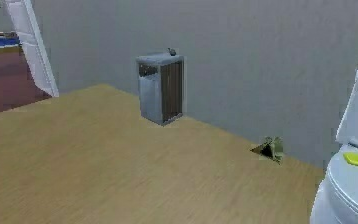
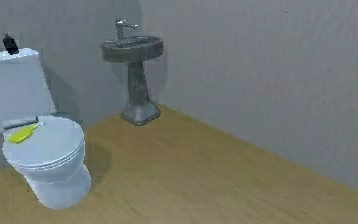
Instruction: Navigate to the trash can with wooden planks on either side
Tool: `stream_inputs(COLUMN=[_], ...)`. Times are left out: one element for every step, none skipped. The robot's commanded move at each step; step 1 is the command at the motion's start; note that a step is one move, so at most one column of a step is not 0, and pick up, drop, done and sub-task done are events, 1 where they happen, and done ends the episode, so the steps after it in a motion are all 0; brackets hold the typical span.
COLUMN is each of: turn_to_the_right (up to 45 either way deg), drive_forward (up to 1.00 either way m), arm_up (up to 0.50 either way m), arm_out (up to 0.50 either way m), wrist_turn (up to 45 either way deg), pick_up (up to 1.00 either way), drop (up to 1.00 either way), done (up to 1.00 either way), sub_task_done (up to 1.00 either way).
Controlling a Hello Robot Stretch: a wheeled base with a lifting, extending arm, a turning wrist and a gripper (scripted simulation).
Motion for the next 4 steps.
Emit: stream_inputs(turn_to_the_right=[0.0,0.0,-9.0,0.0], drive_forward=[1.00,0.45,0.00,0.00], arm_up=[0.00,0.00,0.00,0.00], arm_out=[0.00,0.00,0.00,0.00], wrist_turn=[0.0,0.0,0.0,0.0], pick_up=[0.00,0.00,0.00,0.00], drop=[0.00,0.00,0.00,0.00], done=[0.00,0.00,0.00,1.00], sub_task_done=[0.00,0.00,0.00,0.00])
